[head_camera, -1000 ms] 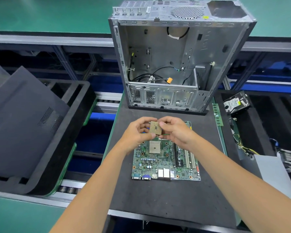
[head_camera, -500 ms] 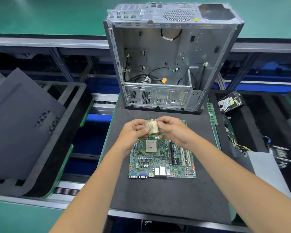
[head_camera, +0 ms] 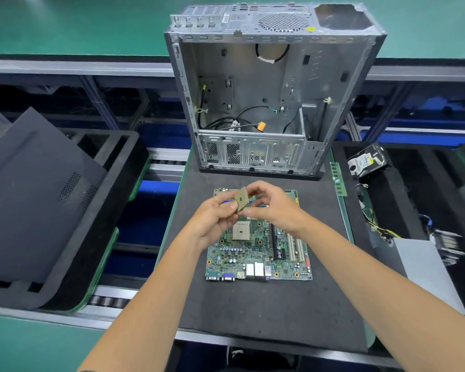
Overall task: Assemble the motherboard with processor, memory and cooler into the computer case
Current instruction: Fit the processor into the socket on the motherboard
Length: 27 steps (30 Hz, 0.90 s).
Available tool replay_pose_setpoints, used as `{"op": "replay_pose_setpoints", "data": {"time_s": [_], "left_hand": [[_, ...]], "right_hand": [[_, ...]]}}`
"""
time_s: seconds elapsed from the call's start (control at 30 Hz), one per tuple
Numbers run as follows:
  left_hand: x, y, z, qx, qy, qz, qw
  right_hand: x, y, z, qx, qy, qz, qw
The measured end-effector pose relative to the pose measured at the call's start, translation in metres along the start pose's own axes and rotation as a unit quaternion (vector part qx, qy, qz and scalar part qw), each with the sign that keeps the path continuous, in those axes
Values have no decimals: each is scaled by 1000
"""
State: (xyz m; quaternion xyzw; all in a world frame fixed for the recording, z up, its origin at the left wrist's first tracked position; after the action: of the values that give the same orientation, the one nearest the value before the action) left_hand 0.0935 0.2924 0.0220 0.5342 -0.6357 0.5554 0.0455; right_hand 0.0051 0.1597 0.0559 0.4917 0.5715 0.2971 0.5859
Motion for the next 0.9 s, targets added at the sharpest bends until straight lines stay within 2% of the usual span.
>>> {"op": "replay_pose_setpoints", "data": {"time_s": [0.13, 0.23, 0.3, 0.43, 0.57, 0.7, 0.8, 0.9], "left_hand": [[5, 9, 1, -30, 2, -84, 996], [4, 9, 1, -40, 20, -81, 996], [2, 8, -1, -42, 31, -42, 998], [-5, 5, -2, -28, 3, 43, 999], [-4, 2, -5, -17, 36, 145, 989], [-9, 0, 0, -8, -10, 218, 976], [-15, 2, 5, -22, -37, 240, 970], [-21, 6, 7, -36, -42, 248, 967]], "right_hand": [[2, 1, 3, -24, -17, -3, 1000], [2, -1, 5, -28, -19, -20, 999], [2, -3, 7, -11, -26, -38, 999], [6, -10, 11, 62, -41, -33, 997], [9, -16, 15, 113, -78, -97, 986], [9, -24, 18, 131, -41, -114, 984], [9, -26, 17, 90, 10, -216, 972], [13, -26, 17, 13, 27, -338, 941]]}}
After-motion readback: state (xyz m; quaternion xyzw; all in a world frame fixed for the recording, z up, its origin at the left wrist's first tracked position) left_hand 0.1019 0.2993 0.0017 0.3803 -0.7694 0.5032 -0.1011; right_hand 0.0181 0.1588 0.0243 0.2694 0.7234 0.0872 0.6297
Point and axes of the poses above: each hand's wrist, its own z-axis towards the middle knuckle, its own x-axis out of the palm, y = z × x, the point moved 3 cm from there along z, towards the middle knuckle, and after that the axes turned 12 degrees about -z, right-handed, at the moved point
